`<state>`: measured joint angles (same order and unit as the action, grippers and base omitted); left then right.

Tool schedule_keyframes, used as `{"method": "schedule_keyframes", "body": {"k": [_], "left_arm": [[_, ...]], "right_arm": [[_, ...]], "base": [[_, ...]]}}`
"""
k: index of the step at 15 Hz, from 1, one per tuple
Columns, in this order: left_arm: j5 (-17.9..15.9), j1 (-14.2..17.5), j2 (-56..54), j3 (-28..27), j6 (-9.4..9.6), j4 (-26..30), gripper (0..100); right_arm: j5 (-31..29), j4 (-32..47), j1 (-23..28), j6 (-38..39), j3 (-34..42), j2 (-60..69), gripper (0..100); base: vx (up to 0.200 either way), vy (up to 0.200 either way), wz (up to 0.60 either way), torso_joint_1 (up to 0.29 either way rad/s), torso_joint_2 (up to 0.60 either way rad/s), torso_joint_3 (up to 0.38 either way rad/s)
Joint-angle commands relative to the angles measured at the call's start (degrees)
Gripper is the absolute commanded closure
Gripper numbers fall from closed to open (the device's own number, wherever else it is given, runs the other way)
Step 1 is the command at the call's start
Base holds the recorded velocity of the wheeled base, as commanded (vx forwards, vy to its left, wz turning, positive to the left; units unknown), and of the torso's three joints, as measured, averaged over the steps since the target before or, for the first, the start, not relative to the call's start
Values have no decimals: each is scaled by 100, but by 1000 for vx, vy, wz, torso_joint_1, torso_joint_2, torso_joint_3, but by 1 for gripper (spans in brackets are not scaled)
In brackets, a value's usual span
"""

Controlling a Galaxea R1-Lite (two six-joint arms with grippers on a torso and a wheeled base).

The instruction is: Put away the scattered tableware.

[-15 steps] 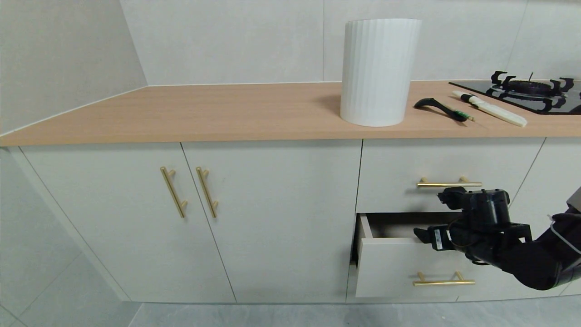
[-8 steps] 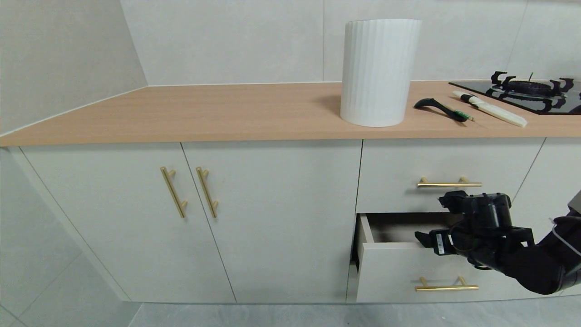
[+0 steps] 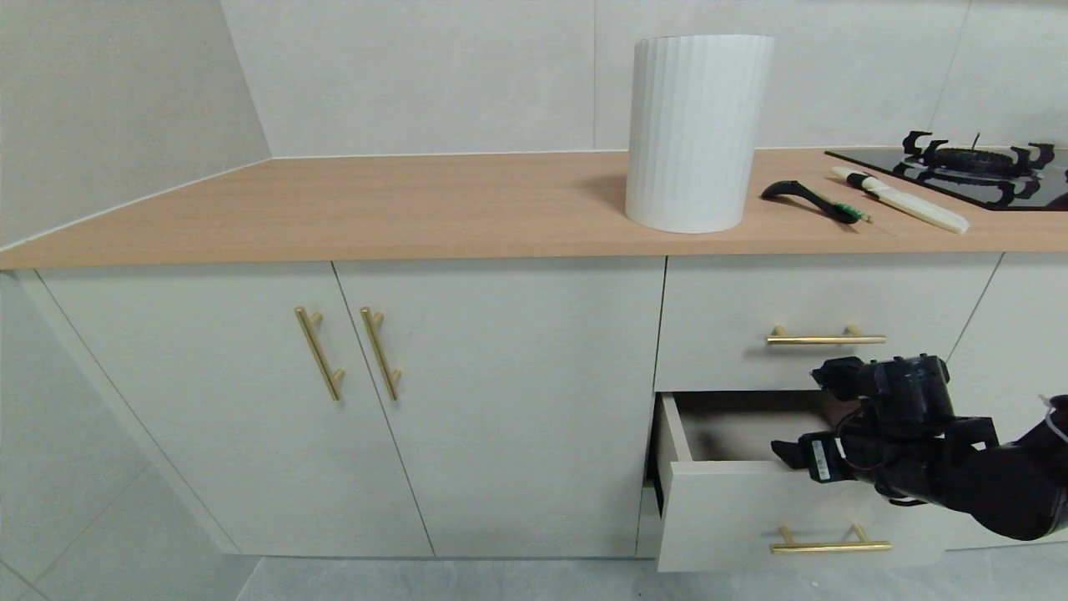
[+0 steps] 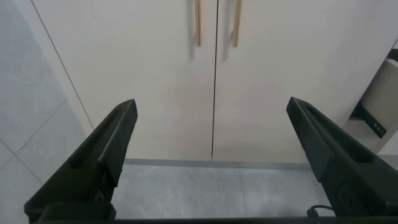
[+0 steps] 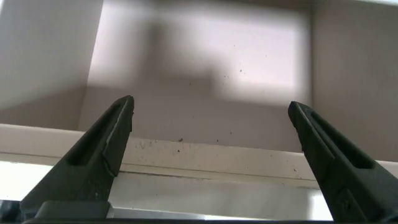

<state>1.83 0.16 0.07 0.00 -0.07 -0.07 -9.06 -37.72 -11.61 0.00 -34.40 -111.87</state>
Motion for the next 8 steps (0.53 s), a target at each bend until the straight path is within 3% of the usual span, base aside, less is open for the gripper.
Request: {"method": "schedule_keyframes", "body": {"k": [1,8], "left_arm": [[2,2,1,0,-1,-1,0],[2,2,1,0,-1,-1,0]], "right_arm": [[9,239,-44,-18,-23,263,0],[9,1346,-360,-26,-93,693,0]], "base": [[0,0,0,0,0,0],[0,0,0,0,0,0]]}}
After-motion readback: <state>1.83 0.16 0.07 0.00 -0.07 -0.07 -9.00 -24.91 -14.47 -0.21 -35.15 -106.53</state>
